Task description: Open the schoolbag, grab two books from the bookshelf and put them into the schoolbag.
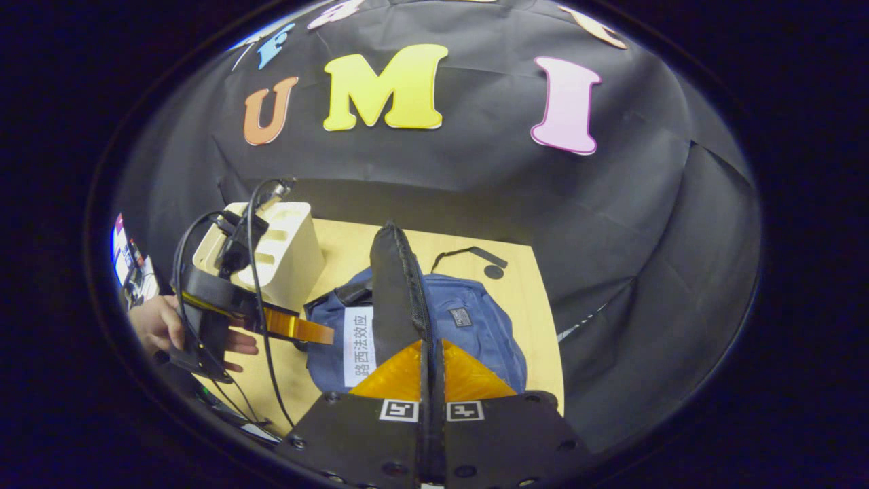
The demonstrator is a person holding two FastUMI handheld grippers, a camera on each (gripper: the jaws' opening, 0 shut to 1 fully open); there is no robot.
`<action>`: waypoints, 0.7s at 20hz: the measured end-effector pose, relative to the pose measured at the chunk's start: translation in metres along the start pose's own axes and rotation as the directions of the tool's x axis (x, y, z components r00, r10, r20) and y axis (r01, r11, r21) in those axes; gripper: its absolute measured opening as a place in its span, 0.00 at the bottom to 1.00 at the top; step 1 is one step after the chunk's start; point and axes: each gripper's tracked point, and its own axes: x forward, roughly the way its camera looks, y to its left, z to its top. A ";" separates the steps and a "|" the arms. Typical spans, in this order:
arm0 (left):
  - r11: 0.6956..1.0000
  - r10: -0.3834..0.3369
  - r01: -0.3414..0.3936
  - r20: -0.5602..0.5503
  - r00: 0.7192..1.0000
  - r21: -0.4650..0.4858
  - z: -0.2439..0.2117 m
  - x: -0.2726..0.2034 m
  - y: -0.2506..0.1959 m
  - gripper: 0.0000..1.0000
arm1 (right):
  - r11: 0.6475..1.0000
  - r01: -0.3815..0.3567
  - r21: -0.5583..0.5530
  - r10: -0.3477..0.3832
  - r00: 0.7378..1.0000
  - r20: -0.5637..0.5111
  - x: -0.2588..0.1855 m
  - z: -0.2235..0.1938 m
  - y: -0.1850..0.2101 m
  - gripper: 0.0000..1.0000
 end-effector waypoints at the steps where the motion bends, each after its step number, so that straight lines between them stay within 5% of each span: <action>1: 0.999 0.022 -0.022 0.009 1.000 0.025 0.001 -0.011 0.005 0.87 | 1.000 -0.003 0.000 0.003 1.000 0.007 -0.001 0.001 0.004 0.00; 5: 0.992 0.088 -0.092 0.046 0.995 0.089 0.000 -0.055 0.024 0.88 | 0.999 -0.034 0.003 0.033 0.999 0.043 -0.005 0.005 0.030 0.01; 9: 0.982 0.129 -0.152 0.197 0.972 0.108 0.023 -0.114 0.040 0.88 | 0.996 -0.092 0.011 0.091 0.993 0.072 -0.009 0.010 0.066 0.08; 13: 0.970 0.147 -0.204 0.350 0.925 0.131 0.045 -0.179 0.055 0.87 | 0.985 -0.170 0.000 0.168 0.976 0.139 -0.022 0.027 0.113 0.36; 14: 0.965 0.157 -0.224 0.386 0.909 0.134 0.052 -0.194 0.061 0.87 | 0.984 -0.181 -0.003 0.179 0.970 0.163 -0.026 0.034 0.121 0.50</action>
